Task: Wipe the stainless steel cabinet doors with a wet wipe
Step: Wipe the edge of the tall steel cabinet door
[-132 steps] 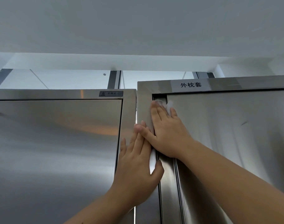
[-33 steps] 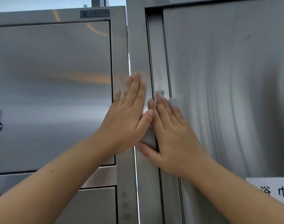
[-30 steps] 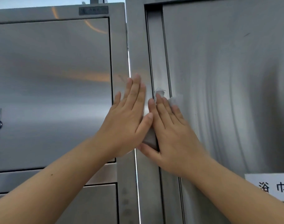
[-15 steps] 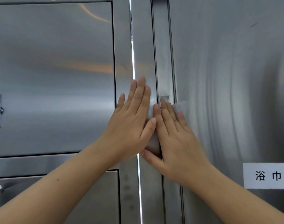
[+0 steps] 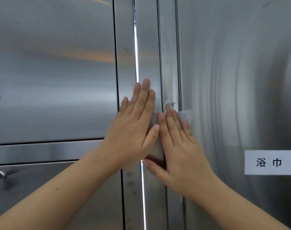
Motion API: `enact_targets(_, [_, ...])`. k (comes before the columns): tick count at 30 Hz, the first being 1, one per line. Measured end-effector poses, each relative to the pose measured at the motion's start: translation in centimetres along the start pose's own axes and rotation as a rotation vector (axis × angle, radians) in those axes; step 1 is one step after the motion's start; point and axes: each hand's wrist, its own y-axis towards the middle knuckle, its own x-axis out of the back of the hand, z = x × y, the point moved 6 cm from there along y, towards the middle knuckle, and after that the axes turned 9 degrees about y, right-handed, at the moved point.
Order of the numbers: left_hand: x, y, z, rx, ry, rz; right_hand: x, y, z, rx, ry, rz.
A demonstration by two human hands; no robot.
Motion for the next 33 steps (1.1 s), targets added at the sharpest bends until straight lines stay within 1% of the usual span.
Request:
enact_targets(9, [-0.9,-1.8,-0.6,-0.017,0.046,0.001,-0.6,-2.7,0.5,-0.04,0.038,0.073])
enact_targets(17, [-1.6,-3.8,-1.4,-0.021,0.1,-0.001,-0.9,-4.8,1.0,-0.071,0.067,0.084])
enact_targets(21, [-2.0,-4.7,-2.0,-0.023,0.103,0.002,-1.1,-6.1,1.4,-0.071,0.056,0.124])
enact_targets(27, [-2.4,-6.0,-2.8,-0.03,0.217,-0.062,-1.4,-7.5,1.9,-0.088,0.046,0.176])
enact_targets(33, [-2.9,-7.5,-3.6,-0.038,0.241,-0.046,-1.7,-9.5,2.5,-0.105,0.038,0.231])
